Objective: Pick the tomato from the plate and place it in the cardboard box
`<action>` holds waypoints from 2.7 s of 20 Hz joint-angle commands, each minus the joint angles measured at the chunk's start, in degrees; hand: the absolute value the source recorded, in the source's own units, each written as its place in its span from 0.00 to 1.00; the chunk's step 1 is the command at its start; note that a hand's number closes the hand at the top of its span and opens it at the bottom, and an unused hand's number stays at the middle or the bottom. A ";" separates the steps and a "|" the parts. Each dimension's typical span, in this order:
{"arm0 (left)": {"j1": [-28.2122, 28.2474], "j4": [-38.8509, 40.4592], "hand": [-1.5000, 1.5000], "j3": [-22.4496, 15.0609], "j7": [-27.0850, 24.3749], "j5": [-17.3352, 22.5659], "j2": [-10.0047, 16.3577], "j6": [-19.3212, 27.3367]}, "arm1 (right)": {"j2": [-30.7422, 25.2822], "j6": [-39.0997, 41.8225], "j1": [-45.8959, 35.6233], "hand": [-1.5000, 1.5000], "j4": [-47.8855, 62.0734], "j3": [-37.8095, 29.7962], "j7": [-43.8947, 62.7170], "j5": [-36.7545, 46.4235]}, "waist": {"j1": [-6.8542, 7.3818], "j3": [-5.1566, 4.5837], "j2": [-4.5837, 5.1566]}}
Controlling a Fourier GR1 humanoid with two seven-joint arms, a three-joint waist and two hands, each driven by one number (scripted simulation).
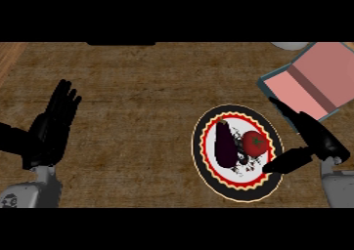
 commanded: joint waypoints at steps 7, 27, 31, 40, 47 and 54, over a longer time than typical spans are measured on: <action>-0.28 -2.24 0.50 -0.85 1.69 -2.97 -2.19 1.76 | 1.80 1.19 -1.49 0.00 7.71 -1.86 -6.26 3.99 | 0.05 0.01 0.02; 0.98 -1.54 0.50 1.22 1.19 -1.10 -2.39 -2.29 | 8.33 -4.23 -2.73 0.00 16.38 -0.10 -11.44 12.14 | 0.13 0.01 0.04; 0.51 0.47 0.50 0.96 -0.27 -2.36 -2.71 -2.18 | 5.25 1.85 -1.37 0.00 9.19 -2.57 -8.63 9.65 | -0.06 0.00 -0.01; -1.30 1.14 0.50 1.28 0.60 -2.73 -2.71 -1.66 | 6.55 -5.22 1.41 1.00 7.64 3.81 -14.06 19.46 | -0.17 0.00 -0.04; -2.44 0.97 0.50 1.97 1.03 -3.54 -2.43 -0.52 | 8.30 -11.64 -2.33 1.00 7.64 2.23 -14.53 22.74 | -0.11 0.00 0.00; 1.21 -2.35 0.50 1.89 2.09 -1.27 -1.32 -3.47 | 13.99 -9.36 -6.00 1.00 0.40 30.68 -11.52 43.12 | 1.43 -0.16 -0.59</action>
